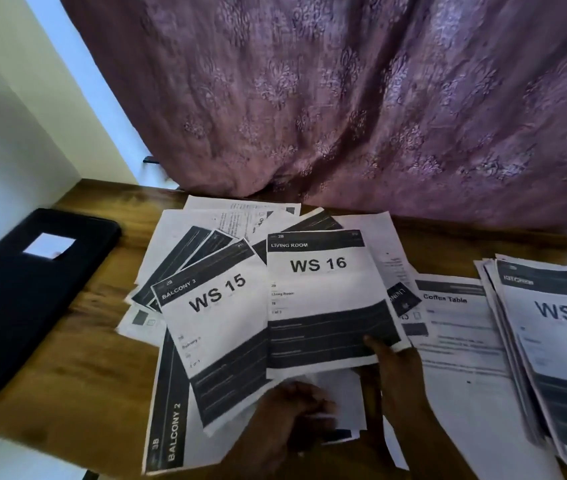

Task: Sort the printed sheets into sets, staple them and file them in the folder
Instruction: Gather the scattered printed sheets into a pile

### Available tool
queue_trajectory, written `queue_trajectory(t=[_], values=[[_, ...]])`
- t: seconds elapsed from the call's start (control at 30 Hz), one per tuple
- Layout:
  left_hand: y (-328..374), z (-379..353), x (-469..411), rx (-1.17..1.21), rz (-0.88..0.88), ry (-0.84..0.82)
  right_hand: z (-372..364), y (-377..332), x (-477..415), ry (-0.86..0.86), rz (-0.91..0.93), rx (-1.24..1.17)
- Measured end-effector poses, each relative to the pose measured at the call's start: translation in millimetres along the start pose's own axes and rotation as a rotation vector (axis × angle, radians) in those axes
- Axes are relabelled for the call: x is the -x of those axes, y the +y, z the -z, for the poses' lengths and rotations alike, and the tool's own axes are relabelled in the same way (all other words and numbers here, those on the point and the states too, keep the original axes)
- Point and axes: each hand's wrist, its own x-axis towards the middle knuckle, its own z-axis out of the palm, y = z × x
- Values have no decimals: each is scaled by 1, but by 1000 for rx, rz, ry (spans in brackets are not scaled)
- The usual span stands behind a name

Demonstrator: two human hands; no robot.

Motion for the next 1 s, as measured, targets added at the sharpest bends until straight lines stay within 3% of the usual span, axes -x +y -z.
queue_trajectory(t=[0.1, 0.13, 0.23, 0.3, 0.43, 0.5, 0.63, 0.73, 0.83, 0.93, 1.0], values=[[23, 31, 34, -322, 10, -164, -9, 9, 5, -35, 73, 84], [31, 50, 41, -315, -61, -109, -12, 11, 8, -62, 129, 127], [51, 117, 40, -179, -414, 394, -20, 26, 17, -149, 258, 250], [58, 141, 29, -71, -485, 531, -25, 40, 20, -212, 275, 418], [66, 141, 10, 89, -458, 430, -45, 53, 27, -347, 101, 593], [70, 136, 7, 178, -441, 418, -54, 52, 30, -348, 223, 849], [73, 145, -8, 250, -422, 416, -73, 31, 4, -122, 496, 1175], [72, 150, -24, 151, -442, 434, -98, 21, -19, -268, 455, 1411], [70, 148, -33, -42, -512, 467, -110, 18, -31, -407, 484, 1410], [72, 170, -25, -162, -654, 544, -101, 5, -50, -267, 521, 1274], [79, 205, -10, -143, -734, 621, -88, 0, -64, -231, 555, 1429]])
